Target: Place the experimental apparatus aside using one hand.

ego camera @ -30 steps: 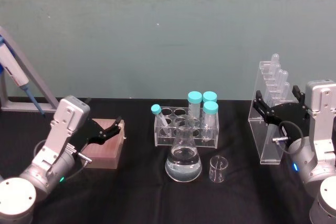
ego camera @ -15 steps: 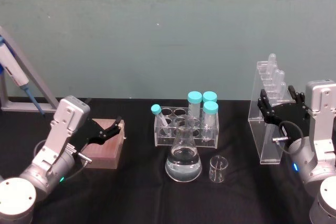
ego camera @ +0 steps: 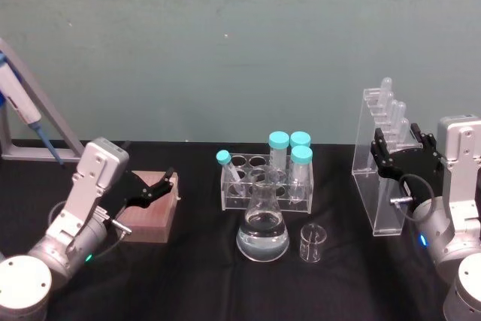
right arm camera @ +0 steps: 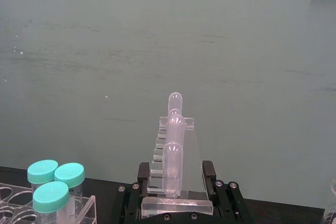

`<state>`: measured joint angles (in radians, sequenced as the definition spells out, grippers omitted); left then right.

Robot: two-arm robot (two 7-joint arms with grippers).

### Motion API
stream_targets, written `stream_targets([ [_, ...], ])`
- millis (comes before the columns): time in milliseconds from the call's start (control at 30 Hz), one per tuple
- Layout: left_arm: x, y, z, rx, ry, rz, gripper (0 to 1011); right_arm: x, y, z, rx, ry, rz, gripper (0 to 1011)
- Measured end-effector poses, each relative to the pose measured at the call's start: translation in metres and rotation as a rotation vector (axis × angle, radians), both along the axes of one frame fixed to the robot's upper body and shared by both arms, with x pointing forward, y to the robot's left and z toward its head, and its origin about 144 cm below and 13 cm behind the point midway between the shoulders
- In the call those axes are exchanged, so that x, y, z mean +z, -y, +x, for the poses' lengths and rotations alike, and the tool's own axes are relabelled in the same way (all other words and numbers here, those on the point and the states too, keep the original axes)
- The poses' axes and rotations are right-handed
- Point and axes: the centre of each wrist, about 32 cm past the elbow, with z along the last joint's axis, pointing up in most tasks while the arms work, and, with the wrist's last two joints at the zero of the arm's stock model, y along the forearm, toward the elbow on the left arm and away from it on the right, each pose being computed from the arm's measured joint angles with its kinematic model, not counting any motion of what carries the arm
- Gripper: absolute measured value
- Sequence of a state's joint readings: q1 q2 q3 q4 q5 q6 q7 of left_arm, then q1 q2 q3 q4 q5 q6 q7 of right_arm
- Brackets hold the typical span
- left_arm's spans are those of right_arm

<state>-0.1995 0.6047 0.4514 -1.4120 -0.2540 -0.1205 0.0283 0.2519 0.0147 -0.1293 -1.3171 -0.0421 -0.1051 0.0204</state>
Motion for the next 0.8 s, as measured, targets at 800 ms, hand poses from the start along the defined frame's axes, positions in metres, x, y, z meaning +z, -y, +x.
stream_targets([
  [800,0.0,0.0,0.0,0.0,0.0,0.0,1000,-0.0019,0.0023,-0.0018,-0.005,0.027,0.005,616],
])
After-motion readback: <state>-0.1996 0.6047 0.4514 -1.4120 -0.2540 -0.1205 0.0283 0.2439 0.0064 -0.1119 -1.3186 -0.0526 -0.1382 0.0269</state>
